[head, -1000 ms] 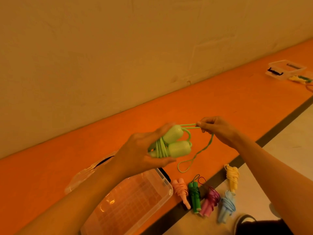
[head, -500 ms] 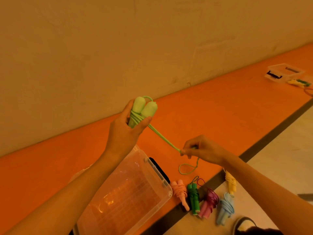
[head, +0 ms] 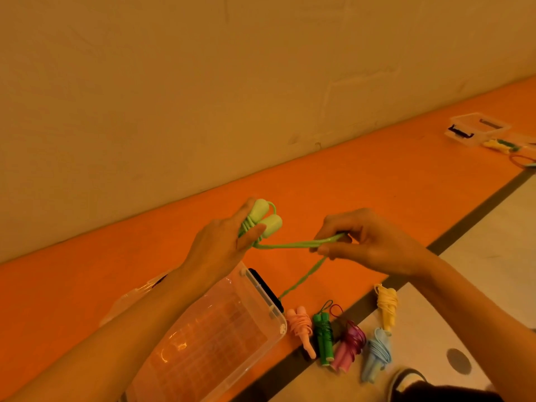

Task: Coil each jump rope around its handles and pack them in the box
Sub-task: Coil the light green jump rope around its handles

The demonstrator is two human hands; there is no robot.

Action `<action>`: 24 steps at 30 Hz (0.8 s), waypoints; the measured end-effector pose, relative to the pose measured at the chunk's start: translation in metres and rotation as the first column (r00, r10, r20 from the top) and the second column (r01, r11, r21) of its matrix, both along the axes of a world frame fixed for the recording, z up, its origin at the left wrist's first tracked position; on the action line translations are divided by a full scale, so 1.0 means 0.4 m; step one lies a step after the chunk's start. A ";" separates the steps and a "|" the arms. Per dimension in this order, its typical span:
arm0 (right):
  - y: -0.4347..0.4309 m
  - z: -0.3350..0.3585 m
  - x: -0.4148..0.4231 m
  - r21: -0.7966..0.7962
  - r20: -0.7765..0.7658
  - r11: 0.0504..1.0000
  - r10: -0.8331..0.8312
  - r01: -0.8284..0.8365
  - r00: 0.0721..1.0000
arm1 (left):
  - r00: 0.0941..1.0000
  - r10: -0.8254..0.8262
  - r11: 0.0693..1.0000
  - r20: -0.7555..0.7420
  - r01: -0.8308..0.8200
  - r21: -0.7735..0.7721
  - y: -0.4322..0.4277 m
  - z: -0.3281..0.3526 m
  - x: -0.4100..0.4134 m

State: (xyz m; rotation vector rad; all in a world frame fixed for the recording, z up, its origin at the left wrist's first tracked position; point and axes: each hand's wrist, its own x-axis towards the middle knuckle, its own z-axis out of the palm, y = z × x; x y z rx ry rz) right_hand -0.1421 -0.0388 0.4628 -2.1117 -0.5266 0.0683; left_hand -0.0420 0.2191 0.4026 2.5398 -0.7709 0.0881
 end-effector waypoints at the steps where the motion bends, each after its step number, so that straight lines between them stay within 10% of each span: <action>1: -0.002 0.002 0.003 0.009 0.021 0.999 -0.035 0.035 0.999 | 0.999 -0.048 0.995 0.006 0.047 0.085 -0.004 -0.002 -0.007; 6: 0.038 0.007 0.029 0.017 0.158 0.987 -0.160 0.159 0.974 | 0.981 -0.189 0.931 0.031 0.169 0.323 -0.064 -0.004 -0.080; 24: -0.143 0.022 0.104 -0.032 -0.144 0.992 -0.129 0.125 0.981 | 0.931 -0.363 0.931 -0.047 0.364 0.012 -0.027 -0.024 -0.061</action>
